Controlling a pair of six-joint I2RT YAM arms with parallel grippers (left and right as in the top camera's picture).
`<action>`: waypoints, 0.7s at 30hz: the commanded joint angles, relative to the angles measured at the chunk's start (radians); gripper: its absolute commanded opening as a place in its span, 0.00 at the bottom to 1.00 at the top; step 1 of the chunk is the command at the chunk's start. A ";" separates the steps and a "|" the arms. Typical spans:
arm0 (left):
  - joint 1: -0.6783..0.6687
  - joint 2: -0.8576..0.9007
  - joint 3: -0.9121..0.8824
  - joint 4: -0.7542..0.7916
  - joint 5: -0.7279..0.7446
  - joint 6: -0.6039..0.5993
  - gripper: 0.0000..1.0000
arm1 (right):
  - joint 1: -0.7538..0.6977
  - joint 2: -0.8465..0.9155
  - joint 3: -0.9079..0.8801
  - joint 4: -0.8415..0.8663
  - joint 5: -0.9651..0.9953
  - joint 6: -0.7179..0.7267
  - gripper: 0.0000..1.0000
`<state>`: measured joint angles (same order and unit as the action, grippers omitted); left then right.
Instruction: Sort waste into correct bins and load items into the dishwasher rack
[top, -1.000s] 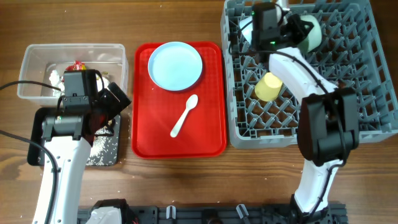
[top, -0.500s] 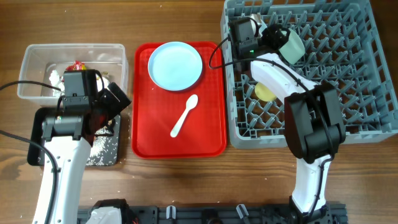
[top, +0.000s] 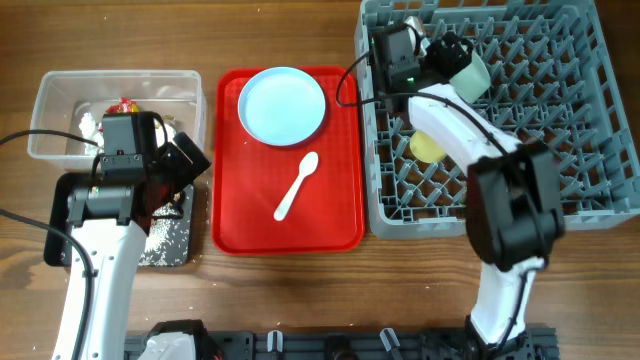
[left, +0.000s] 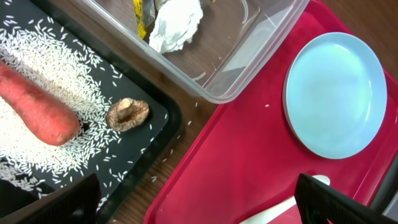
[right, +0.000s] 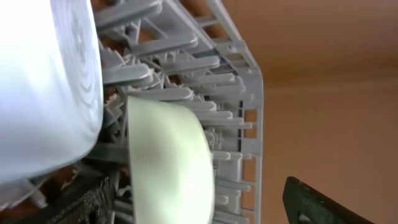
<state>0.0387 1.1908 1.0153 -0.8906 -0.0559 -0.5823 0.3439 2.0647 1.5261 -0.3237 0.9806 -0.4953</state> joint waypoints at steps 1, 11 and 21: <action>0.005 -0.013 0.019 0.002 -0.017 -0.009 1.00 | 0.003 -0.138 -0.002 -0.057 -0.148 0.199 0.89; 0.005 -0.013 0.019 0.002 -0.017 -0.009 1.00 | 0.025 -0.246 -0.003 -0.269 -1.233 0.708 0.78; 0.005 -0.013 0.019 0.002 -0.017 -0.009 1.00 | 0.257 -0.167 -0.003 -0.163 -1.151 0.988 1.00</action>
<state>0.0387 1.1908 1.0153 -0.8906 -0.0559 -0.5823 0.5503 1.8553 1.5265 -0.5236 -0.1394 0.3317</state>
